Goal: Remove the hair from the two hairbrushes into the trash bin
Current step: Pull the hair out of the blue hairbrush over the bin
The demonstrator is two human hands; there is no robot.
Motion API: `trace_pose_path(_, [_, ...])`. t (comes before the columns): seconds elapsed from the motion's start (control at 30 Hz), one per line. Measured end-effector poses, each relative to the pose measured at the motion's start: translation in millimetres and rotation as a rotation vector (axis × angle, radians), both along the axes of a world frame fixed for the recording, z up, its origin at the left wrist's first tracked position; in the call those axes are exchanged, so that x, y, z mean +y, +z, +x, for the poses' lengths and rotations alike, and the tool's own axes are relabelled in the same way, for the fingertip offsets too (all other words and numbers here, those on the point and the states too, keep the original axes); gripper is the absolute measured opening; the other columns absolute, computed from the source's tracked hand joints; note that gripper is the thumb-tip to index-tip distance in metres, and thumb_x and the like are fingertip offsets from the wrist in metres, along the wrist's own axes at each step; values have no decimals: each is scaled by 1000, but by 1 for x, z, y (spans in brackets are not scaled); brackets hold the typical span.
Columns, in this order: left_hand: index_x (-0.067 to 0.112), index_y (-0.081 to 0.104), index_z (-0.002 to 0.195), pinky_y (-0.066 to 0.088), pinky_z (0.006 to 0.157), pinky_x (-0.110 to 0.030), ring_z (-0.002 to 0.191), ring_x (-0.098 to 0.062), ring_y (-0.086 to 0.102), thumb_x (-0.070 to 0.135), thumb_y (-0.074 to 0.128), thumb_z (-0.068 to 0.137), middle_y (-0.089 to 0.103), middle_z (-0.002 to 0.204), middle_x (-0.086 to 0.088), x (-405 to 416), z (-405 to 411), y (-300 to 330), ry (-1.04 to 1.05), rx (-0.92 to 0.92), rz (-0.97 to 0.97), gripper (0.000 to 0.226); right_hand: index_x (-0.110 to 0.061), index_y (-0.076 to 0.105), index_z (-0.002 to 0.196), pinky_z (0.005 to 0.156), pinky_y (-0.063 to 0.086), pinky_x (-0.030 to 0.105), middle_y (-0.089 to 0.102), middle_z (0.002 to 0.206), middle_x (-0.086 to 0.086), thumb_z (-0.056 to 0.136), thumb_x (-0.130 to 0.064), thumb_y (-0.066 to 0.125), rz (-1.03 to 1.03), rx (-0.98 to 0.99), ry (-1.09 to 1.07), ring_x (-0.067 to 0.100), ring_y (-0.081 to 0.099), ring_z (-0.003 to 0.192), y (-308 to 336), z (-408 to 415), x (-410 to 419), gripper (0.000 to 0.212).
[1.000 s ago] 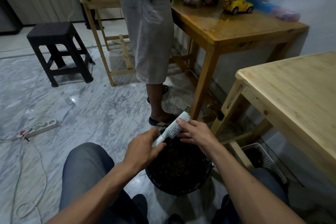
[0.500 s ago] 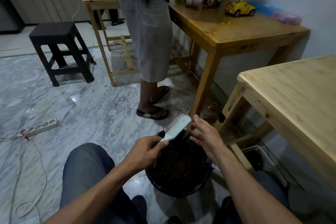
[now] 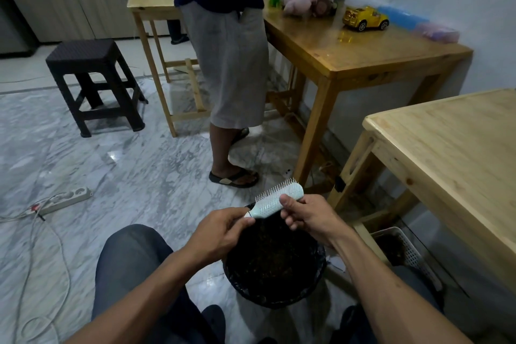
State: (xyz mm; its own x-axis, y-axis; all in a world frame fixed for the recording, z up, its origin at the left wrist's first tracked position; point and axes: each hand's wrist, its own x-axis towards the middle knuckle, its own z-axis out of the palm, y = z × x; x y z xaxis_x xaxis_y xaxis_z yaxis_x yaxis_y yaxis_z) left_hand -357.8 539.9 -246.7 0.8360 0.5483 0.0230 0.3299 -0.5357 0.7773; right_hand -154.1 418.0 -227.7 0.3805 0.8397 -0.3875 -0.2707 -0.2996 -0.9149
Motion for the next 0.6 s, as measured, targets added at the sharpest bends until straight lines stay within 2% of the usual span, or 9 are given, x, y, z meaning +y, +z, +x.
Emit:
trace_pose_path(0.07, [25, 70, 102, 51, 70, -49, 72, -20, 64, 49, 48, 95, 69, 79, 0, 3, -1, -1, -24, 5, -33, 33, 3, 70, 88, 53, 56, 17, 70, 74, 10, 74, -27, 79, 16, 58, 50, 10, 64, 56, -1, 2, -5, 34])
trace_pose_path(0.13, [29, 71, 111, 54, 74, -43, 80, -11, 66, 47, 50, 96, 72, 88, 9, 8, -3, -3, -16, 20, -26, 31, 6, 72, 96, 58, 59, 19, 72, 76, 13, 74, -18, 80, -10, 52, 94, 13, 68, 60, -1, 7, -9, 33])
trace_pose_path(0.23, [35, 71, 111, 49, 66, -29, 75, 2, 59, 48, 48, 97, 68, 83, 18, 17, -5, -6, 13, 61, 114, 30, 11, 74, 101, 61, 61, 22, 73, 76, 13, 84, -10, 78, -78, -113, 144, 15, 71, 65, -2, 15, -14, 28])
trace_pose_path(0.37, [35, 67, 107, 47, 61, -33, 72, -4, 54, 59, 36, 94, 62, 83, 12, 26, -11, -10, 33, 185, 301, 42, 0, 78, 93, 60, 59, 22, 73, 76, 13, 94, -7, 71, -51, -217, -44, 14, 69, 63, -6, 22, -13, 10])
trace_pose_path(0.5, [35, 65, 108, 49, 61, -36, 72, -9, 54, 58, 35, 93, 57, 82, 10, 26, -14, -13, 79, 244, 374, 41, -6, 76, 86, 56, 56, 19, 72, 69, 7, 98, -6, 65, 33, -181, -236, 11, 65, 58, -4, 21, -8, 16])
trace_pose_path(0.6, [34, 66, 107, 48, 58, -36, 69, -10, 53, 57, 37, 94, 55, 80, 10, 25, -15, -16, 118, 227, 389, 39, -9, 75, 89, 57, 55, 19, 72, 74, 8, 102, -13, 62, -23, -264, -210, 13, 65, 63, -7, 19, -7, 20])
